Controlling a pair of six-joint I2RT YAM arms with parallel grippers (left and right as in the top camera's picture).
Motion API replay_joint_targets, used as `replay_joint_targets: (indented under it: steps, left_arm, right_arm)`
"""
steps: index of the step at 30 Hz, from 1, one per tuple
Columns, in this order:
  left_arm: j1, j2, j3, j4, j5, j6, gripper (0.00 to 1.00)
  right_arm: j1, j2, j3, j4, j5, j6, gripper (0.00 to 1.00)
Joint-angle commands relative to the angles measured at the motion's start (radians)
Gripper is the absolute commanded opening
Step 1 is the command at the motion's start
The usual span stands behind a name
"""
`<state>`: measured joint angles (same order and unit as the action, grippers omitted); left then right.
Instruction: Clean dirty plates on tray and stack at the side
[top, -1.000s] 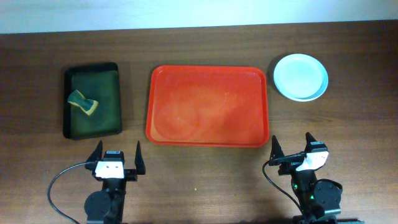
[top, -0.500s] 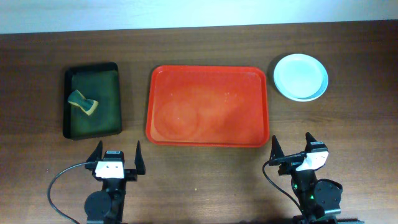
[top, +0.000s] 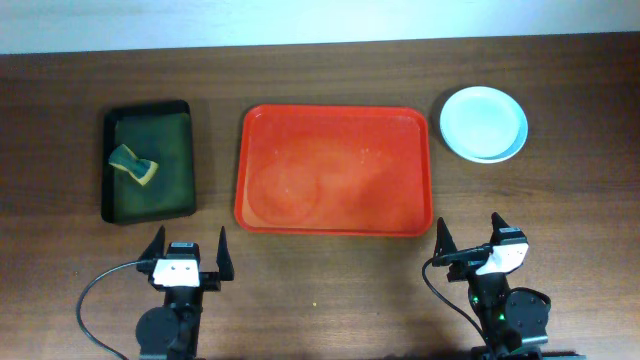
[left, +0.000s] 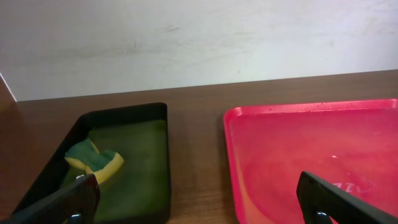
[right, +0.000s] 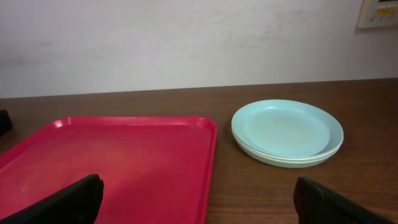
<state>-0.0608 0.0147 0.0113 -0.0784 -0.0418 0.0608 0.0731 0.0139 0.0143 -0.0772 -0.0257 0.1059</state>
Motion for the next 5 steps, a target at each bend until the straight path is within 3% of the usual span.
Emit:
replay_joint_targets:
  steps: [1,5]
  left_arm:
    - [-0.002,-0.010,-0.003,-0.003,-0.003,0.016,1.00]
    - [-0.002,-0.009,-0.003,-0.003,-0.003,0.016,0.99]
  right_arm:
    - [0.005,-0.010,-0.009,-0.001,0.008,0.008,0.98]
    - [0.005,-0.010,-0.009,-0.001,0.008,0.008,0.98]
